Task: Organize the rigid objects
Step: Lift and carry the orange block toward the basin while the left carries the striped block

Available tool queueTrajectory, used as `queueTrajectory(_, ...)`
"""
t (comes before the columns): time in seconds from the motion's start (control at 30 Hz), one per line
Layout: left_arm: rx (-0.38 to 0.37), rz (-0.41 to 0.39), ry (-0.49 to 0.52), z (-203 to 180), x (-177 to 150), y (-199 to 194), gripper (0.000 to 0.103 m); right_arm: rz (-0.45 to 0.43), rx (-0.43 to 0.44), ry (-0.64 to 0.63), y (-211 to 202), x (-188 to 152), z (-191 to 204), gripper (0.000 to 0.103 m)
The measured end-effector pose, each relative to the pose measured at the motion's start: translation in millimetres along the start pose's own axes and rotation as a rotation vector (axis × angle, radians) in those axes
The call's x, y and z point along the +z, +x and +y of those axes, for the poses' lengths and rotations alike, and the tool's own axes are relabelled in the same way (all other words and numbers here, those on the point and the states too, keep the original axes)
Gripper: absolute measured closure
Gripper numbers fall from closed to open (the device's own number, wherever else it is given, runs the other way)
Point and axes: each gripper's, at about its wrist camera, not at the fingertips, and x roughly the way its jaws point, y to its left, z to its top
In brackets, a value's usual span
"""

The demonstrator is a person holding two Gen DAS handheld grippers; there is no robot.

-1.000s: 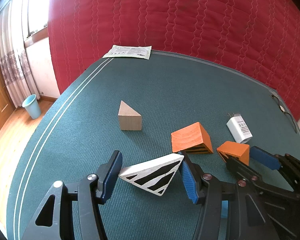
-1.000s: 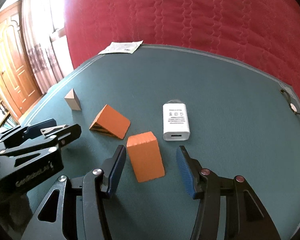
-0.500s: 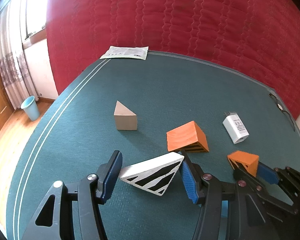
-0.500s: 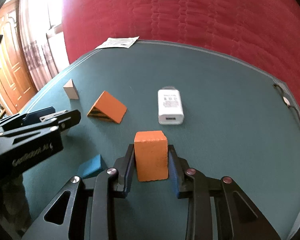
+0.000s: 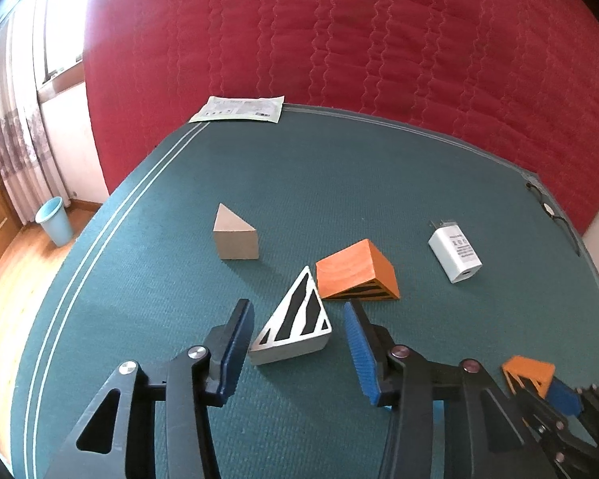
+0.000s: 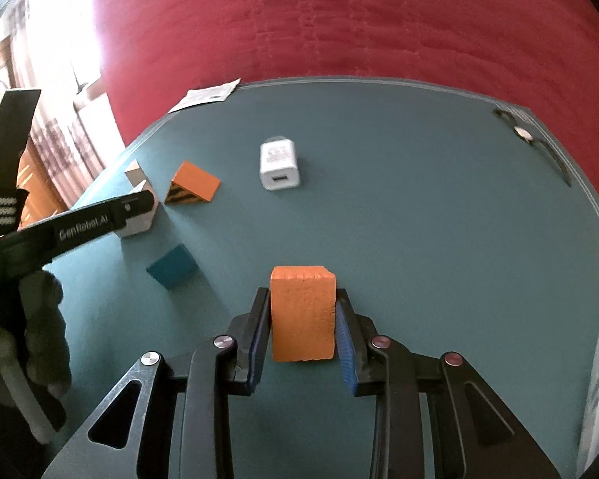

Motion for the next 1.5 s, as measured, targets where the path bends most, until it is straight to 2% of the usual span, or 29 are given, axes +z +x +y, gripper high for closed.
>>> queueTrajectory(0.2, 0.005, 0.008, -0.020, 10, -1, 2, 0.052, -0.002, 0.001, 0.045, -14, -16, -12, 0.072)
queueTrajectory(0.3, 0.022, 0.011, -0.030, 15, -4, 1, 0.035, -0.004, 0.009, 0.054, -18, -20, -15, 0.072)
queueTrajectory(0.33, 0.031, 0.010, -0.033, 17, -6, 0, 0.034, -0.005, 0.011, 0.055, -19, -20, -15, 0.072)
queueTrajectory(0.57, 0.045, 0.020, -0.007, 13, -6, 3, 0.034, -0.016, 0.026, 0.063, -19, -24, -19, 0.072)
queueTrajectory(0.6, 0.048, 0.022, -0.001, 12, -6, 4, 0.034, -0.017, 0.027, 0.064, -19, -24, -19, 0.072)
queueTrajectory(0.67, 0.049, 0.033, 0.009, 10, -7, 8, 0.045, -0.019, 0.024, 0.062, -20, -24, -18, 0.072)
queueTrajectory(0.7, 0.038, 0.050, 0.008, 11, -8, 10, 0.055, -0.020, 0.024, 0.062, -21, -25, -18, 0.072)
queueTrajectory(0.73, 0.041, 0.045, 0.008, 11, -8, 9, 0.060, -0.021, 0.023, 0.061, -21, -25, -17, 0.072)
queueTrajectory(0.9, -0.007, 0.032, -0.001, 13, -8, 3, 0.060, -0.039, 0.027, 0.070, -29, -24, -19, 0.072)
queueTrajectory(1.23, -0.048, -0.017, 0.072, -15, -14, -24, 0.060, -0.082, 0.033, 0.111, -54, -25, -34, 0.072)
queueTrajectory(1.5, -0.107, -0.020, 0.124, -46, -21, -39, 0.060, -0.106, -0.016, 0.154, -76, -31, -59, 0.072)
